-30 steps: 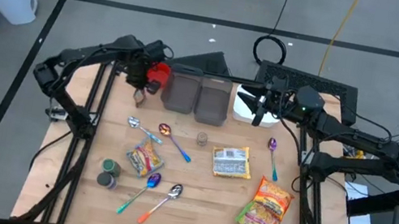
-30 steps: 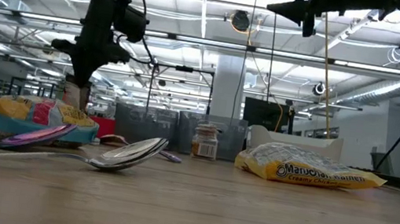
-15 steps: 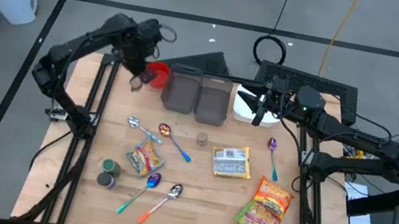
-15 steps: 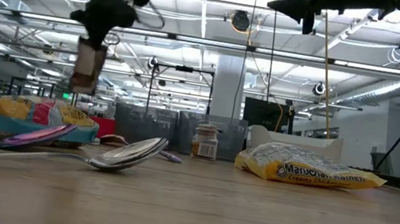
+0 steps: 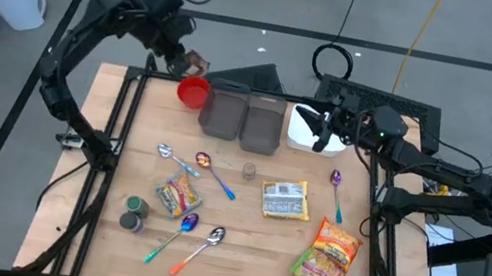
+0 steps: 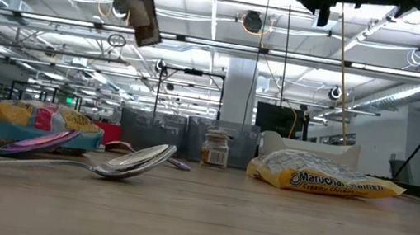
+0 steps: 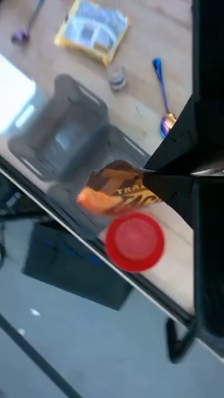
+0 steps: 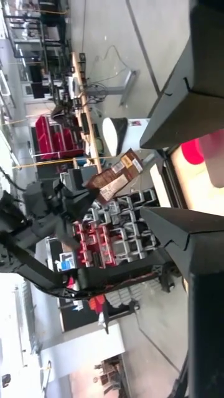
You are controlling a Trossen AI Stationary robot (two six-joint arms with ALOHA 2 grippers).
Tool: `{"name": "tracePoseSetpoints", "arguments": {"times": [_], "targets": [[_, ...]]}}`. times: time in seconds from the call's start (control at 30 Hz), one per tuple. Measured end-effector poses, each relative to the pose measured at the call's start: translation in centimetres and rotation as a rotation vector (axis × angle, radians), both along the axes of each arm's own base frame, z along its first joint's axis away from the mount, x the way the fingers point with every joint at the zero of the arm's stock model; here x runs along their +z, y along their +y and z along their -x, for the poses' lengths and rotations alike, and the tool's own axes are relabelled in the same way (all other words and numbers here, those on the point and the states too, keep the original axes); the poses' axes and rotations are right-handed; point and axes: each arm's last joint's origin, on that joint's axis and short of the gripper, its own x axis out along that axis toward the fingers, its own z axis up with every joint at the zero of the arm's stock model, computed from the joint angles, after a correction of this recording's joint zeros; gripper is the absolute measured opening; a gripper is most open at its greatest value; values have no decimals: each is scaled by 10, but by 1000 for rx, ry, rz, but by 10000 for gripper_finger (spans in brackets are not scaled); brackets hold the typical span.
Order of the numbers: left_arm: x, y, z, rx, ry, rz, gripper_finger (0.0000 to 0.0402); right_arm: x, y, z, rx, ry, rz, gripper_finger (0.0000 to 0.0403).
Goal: Pick & Place Food Item
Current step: Put the orange seasoning pack into the white bin
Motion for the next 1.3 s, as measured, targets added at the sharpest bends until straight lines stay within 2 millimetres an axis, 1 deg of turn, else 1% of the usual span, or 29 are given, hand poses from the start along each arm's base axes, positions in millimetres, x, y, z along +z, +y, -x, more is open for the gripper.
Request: {"name": "tracePoseSetpoints", "arguments": {"times": [0.07,0.2,0.27,0.43,0.6,0.77,0.9,1.03,1.17,1.3], "targets": [[3,-4,-2,-50,-14,-12,3,-1,0,-2,8,5,3,155],[1,-9,-11,-143,-32,6,3,1,-4,-12,95,33,6,155],[-2,-10,-18,-172,-31,30,3,5,-7,-22,147,47,8,155],[-16,-11,-43,-248,-12,93,3,9,-15,-50,235,129,28,155],[-28,-17,-65,-348,2,140,3,13,-29,-69,301,150,38,155],[-38,-27,-85,-415,33,163,3,8,-45,-82,375,166,-29,155],[-45,-35,-99,-471,37,200,2,2,-51,-94,444,173,-74,155],[-51,-41,-108,-502,47,220,3,-7,-52,-105,486,165,-115,155],[-52,-44,-111,-514,44,220,3,-12,-53,-111,491,167,-126,155],[-51,-44,-113,-522,23,211,2,-13,-48,-114,504,162,-119,155]]}}
